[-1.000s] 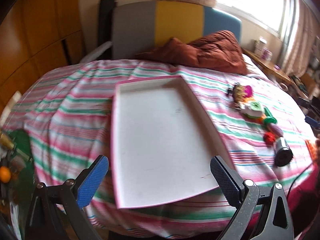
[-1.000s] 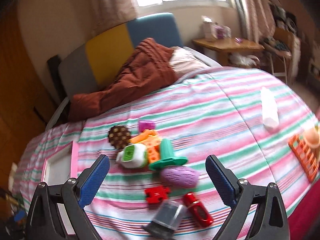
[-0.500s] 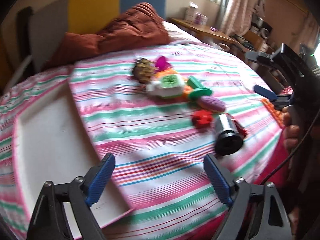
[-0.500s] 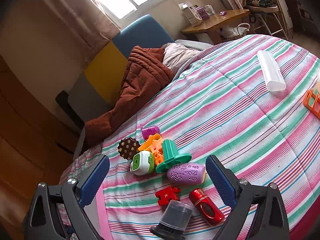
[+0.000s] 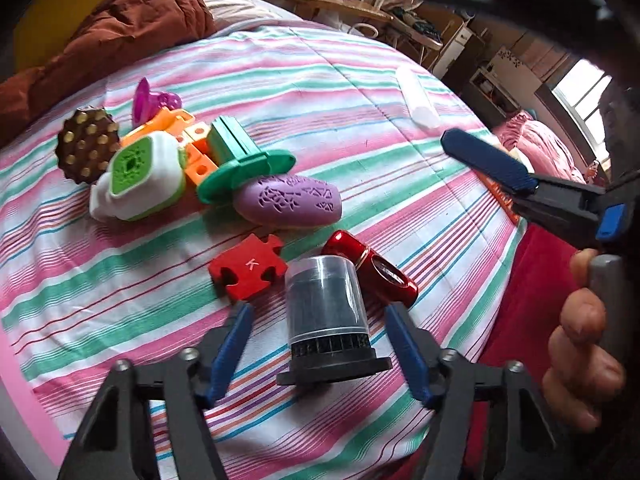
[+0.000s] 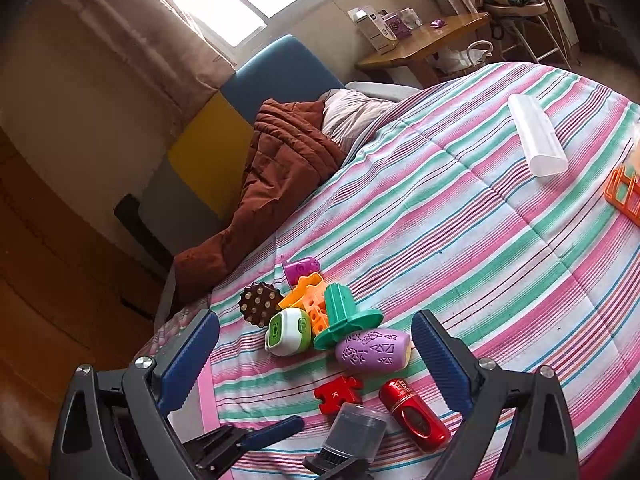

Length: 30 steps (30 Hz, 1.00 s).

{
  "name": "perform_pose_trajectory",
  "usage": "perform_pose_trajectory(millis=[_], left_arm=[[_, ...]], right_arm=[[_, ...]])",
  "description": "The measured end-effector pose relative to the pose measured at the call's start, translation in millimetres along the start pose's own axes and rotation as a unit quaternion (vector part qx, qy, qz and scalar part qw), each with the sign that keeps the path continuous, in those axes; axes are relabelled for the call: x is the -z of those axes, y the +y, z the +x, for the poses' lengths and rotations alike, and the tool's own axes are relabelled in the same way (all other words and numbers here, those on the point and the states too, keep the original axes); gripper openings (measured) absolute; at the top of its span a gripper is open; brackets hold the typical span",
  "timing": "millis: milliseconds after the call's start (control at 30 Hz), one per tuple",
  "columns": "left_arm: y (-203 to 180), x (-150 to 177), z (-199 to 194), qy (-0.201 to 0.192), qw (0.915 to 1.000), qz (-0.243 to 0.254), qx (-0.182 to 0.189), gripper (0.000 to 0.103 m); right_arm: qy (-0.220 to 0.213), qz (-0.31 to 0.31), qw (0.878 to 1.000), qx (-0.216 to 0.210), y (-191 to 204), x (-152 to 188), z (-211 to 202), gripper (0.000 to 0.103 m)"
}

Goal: Organize rigid objects
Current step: 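Carry the cylinder into the white tray and open the left gripper while the right grasps the red tube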

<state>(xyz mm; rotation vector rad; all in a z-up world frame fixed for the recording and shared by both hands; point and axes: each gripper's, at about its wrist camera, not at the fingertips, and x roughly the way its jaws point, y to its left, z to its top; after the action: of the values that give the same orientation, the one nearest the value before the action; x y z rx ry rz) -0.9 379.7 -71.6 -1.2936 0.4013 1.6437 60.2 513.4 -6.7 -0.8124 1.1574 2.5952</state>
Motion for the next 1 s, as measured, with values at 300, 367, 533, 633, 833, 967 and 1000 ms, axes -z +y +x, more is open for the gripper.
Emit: perform_pose_trajectory(millis=[300, 367, 533, 633, 833, 967, 1000], left_arm=[[7.1, 32.4, -13.5, -0.035, 0.9993, -0.004, -0.007, 0.044], [10.1, 46.1, -18.6, -0.041, 0.999, -0.004, -0.014, 0.044], [14.9, 76.8, -29.7, -0.071, 0.9958, -0.014, -0.057, 0.043], [19.1, 85.3, -39.2, -0.073, 0.9951, -0.016, -0.065, 0.043], [33.0, 103.1, -53.4, -0.085, 0.9936, -0.036, -0.065, 0.043], [34.5, 111.0, -60.1, -0.09, 0.9939, -0.039, -0.051, 0.043], [30.0, 112.8, -62.3, -0.093, 0.9936, -0.038, -0.051, 0.043]], right_arm=[[0.023, -0.002, 1.0, 0.01, 0.0, 1.2, 8.5, 0.099], [0.031, -0.005, 0.999, 0.019, 1.1, 2.5, 11.6, 0.099], [0.072, -0.01, 0.996, 0.056, 1.1, 7.5, 27.1, 0.095], [0.139, -0.027, 0.986, 0.089, 2.9, 15.4, 48.0, 0.087], [0.243, -0.118, 0.946, 0.182, 18.1, 35.1, 77.1, 0.077], [0.276, -0.154, 0.919, 0.235, 14.8, 46.9, 87.7, 0.074], [0.29, -0.155, 0.912, 0.246, 12.0, 49.9, 92.2, 0.071]])
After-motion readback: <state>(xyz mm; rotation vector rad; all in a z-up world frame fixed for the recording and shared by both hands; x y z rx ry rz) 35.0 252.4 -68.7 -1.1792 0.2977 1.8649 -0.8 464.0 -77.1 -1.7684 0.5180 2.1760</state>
